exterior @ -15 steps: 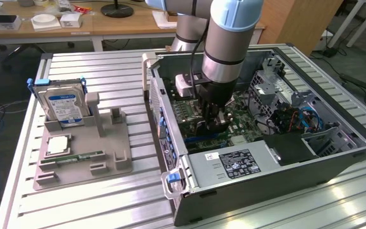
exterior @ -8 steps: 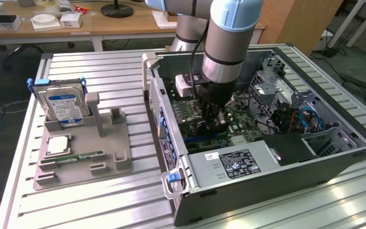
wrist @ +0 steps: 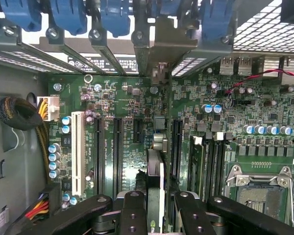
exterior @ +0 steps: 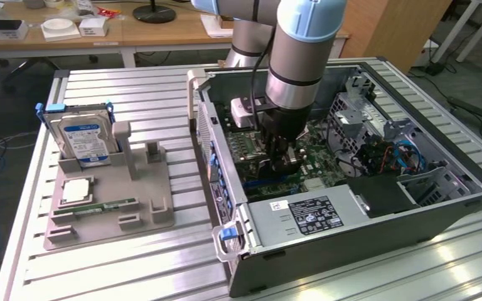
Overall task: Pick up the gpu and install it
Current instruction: 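Insert the gpu into the slot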
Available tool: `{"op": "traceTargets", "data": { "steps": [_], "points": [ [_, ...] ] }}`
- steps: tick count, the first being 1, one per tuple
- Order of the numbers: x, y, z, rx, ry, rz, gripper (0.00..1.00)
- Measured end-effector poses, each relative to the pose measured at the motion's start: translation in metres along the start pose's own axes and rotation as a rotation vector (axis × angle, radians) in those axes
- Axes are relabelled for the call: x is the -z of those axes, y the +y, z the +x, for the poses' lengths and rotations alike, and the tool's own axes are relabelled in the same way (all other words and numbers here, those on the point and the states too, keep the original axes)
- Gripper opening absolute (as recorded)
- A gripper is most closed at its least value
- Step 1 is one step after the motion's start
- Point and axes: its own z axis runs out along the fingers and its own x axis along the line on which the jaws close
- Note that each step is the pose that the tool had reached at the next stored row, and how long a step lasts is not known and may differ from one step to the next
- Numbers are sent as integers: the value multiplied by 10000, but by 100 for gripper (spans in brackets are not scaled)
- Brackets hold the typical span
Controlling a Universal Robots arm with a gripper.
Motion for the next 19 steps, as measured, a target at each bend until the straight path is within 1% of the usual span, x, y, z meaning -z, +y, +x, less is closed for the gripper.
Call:
{"op": "traceTargets", "data": {
  "steps": [3,5,6,13,15,19],
  "points": [
    [2,-1,0,2,3,-104,27],
    [2,-2,0,2,1,-213,27],
    [3,-3,2,0,16,-228,27],
    [3,-2,2,-2,16,-234,27],
    [3,-11,1,-2,6,-256,27],
    [3,-14,1,-5,13,-256,27]
  ]
}}
